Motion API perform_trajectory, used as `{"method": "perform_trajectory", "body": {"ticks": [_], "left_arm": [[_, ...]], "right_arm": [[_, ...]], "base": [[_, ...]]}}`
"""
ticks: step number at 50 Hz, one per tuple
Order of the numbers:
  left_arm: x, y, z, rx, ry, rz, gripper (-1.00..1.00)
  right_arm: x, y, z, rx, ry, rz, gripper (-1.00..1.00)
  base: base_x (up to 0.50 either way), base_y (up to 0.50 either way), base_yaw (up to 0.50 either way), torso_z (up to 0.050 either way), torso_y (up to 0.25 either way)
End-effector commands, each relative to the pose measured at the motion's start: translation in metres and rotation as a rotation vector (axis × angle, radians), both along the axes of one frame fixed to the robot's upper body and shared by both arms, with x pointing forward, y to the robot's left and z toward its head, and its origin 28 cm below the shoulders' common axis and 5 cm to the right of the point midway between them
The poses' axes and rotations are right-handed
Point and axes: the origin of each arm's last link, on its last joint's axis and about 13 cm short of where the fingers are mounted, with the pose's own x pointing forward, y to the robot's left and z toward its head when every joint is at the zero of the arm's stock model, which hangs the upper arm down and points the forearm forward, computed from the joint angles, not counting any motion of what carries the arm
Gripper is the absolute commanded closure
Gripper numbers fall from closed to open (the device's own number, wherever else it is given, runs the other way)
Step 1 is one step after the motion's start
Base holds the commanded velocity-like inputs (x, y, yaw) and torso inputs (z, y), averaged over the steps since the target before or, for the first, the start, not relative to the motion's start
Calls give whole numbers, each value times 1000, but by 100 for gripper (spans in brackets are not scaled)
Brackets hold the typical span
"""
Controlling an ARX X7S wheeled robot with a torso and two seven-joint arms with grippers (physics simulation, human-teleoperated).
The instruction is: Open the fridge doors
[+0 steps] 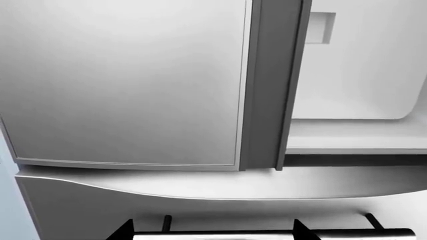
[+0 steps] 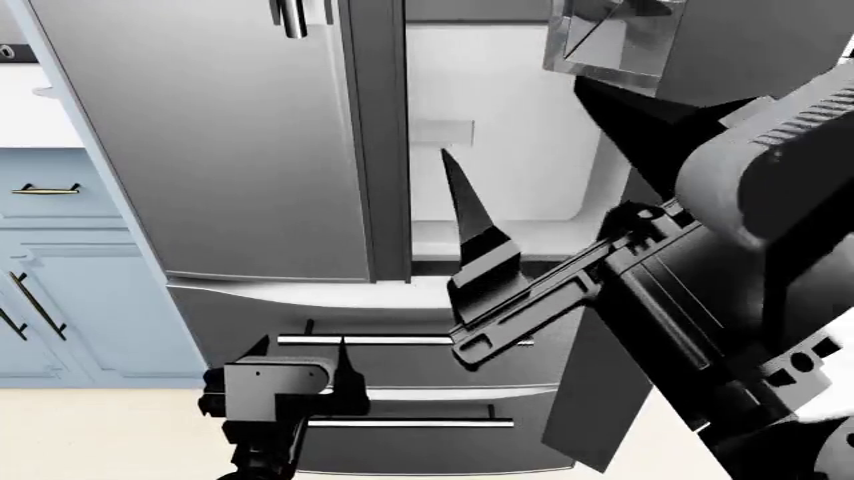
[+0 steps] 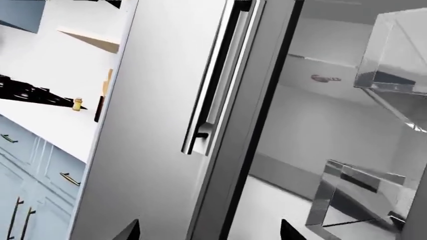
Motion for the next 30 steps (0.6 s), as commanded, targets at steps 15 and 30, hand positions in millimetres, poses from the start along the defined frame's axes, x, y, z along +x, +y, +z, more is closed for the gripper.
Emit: {"method": "perform_trajectory", "body": {"ticks": [15,30], "left_arm": [[0,2,-2,1,5,15,-100],[0,2,-3,0,8,15,-100]], "right_arm": [[48,31,-34,73,200,-11,-100],[72,40,-57,-129,134,-247,-100]], "base": [[0,0,0,0,0],[0,0,0,0,0]]}}
